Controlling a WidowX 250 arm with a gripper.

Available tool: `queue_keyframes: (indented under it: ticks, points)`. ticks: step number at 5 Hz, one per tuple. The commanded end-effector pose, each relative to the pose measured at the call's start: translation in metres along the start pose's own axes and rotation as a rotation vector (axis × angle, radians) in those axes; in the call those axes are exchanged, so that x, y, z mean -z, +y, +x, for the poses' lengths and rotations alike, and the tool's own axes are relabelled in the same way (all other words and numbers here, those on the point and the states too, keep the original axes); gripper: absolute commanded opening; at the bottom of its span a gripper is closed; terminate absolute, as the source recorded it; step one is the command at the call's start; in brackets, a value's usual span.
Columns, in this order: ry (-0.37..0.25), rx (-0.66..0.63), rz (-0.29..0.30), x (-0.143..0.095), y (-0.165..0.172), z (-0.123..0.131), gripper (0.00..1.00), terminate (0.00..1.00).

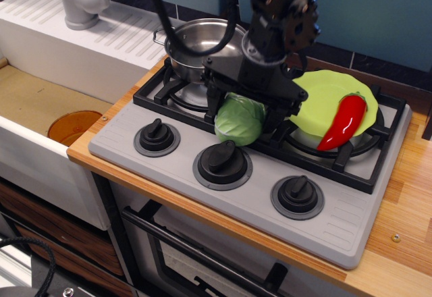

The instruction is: Put redpepper on plate and lettuce in pot or pan on stove

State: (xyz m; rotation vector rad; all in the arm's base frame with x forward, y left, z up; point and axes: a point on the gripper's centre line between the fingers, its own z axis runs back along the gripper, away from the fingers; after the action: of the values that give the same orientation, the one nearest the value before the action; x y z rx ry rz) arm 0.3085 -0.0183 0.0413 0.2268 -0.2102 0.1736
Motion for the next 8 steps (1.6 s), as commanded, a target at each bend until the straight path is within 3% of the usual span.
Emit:
queue_keyframes:
  ticks: [1, 3, 5, 7, 8]
  points:
    - [-0.004, 0.003, 0.002, -0.055, 0.003, 0.021, 0.00, 0.00]
    - [0.013, 0.010, -0.004, -0.069, 0.006, 0.028, 0.00, 0.00]
    - [0.006, 0.082, -0.040, -0.084, 0.043, 0.071, 0.00, 0.00]
    - [-0.041, 0.179, -0.081, -0.049, 0.090, 0.130, 0.00, 0.00]
    - [-0.052, 0.177, -0.087, -0.028, 0.093, 0.134, 0.00, 0.00]
